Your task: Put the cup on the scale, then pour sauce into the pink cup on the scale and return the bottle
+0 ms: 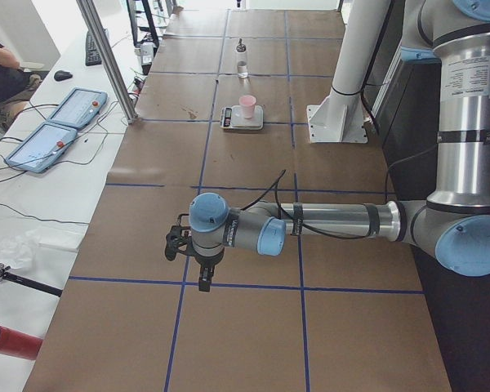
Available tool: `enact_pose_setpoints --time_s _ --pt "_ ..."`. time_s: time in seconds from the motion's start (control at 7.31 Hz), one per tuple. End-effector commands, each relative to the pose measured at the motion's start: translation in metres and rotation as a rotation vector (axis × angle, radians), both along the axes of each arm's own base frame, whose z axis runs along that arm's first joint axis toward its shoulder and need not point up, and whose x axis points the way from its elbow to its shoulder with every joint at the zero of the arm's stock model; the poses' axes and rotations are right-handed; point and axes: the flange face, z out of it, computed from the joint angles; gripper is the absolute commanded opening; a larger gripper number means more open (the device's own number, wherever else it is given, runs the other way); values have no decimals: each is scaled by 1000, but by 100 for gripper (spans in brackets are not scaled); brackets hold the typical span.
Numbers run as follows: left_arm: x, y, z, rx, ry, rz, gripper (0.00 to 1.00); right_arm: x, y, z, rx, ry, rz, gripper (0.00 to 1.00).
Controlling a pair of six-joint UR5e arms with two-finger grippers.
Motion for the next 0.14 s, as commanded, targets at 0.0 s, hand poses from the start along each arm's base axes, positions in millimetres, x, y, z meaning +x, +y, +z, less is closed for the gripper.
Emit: enact_pose_setpoints --time_s 0.0 --pt "0 0 1 0 0 2 100 2 2 2 -3 -2 5 100"
